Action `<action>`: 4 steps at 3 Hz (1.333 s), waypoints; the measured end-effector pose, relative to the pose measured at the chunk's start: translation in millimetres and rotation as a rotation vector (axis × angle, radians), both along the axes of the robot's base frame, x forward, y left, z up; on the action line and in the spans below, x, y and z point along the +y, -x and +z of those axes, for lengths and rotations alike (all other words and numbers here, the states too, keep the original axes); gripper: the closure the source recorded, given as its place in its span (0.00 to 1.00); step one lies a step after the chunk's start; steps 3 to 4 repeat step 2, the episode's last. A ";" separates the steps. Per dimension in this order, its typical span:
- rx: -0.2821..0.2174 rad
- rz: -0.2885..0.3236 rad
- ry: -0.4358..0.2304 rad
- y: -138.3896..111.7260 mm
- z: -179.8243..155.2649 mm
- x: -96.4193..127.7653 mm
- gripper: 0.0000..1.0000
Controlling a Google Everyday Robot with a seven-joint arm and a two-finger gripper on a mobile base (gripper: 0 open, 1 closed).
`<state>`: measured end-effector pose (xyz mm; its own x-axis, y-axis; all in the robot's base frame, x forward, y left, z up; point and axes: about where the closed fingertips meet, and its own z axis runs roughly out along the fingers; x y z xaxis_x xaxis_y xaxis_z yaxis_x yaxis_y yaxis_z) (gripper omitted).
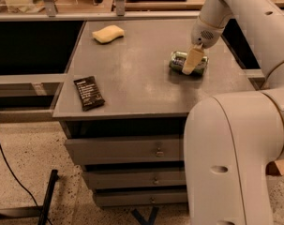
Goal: Knock green can over
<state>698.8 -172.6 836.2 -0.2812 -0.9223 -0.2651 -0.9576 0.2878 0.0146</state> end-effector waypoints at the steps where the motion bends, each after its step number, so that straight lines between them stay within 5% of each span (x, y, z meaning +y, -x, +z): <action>1: -0.039 -0.010 -0.010 -14.5 -6.1 4.8 0.00; 4: -0.039 -0.010 -0.010 -14.6 -6.1 4.9 0.00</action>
Offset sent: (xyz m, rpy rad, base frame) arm 0.0067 0.0020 -0.0022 0.0045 -0.0191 -0.0048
